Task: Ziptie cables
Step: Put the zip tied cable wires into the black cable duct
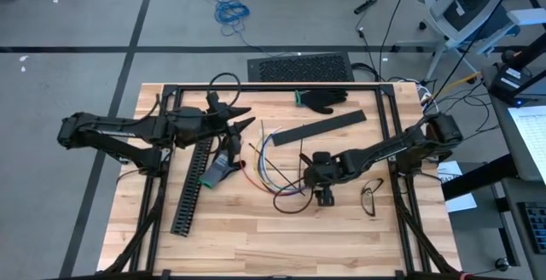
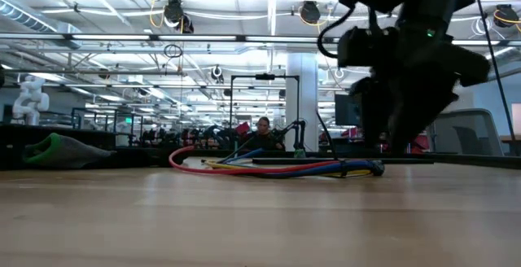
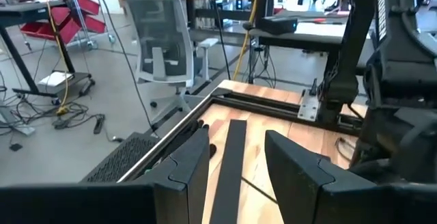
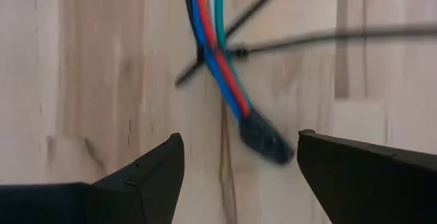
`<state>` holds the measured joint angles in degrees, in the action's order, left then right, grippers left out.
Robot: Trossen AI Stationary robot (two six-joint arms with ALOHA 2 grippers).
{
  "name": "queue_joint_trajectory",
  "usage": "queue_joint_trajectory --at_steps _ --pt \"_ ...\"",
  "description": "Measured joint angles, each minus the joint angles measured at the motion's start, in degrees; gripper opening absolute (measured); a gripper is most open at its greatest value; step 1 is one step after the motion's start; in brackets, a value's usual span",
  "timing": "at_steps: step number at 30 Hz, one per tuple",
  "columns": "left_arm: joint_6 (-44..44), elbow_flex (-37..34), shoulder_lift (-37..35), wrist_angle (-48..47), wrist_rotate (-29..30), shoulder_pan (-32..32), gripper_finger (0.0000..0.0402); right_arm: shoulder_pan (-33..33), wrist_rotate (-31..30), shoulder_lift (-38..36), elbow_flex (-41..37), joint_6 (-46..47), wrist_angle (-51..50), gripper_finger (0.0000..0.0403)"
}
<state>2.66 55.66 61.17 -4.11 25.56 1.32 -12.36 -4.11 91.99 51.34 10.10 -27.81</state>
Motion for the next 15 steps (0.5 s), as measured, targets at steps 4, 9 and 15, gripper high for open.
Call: queue_joint_trajectory --at_steps 4,9,15 --pt "0.0 0.0 0.0 -1.1 0.0 0.0 0.0140 0.0 -0.2 1.9 3.1 -0.9 0.7 0.0258" --pt "0.0 0.0 0.0 -1.5 0.0 0.0 0.0140 0.0 -0.2 6.5 4.7 -1.3 0.6 0.0243" --pt "0.0 0.0 0.0 -1.9 0.0 0.0 0.0140 0.0 -0.2 10.3 5.6 0.3 1.1 0.0217"
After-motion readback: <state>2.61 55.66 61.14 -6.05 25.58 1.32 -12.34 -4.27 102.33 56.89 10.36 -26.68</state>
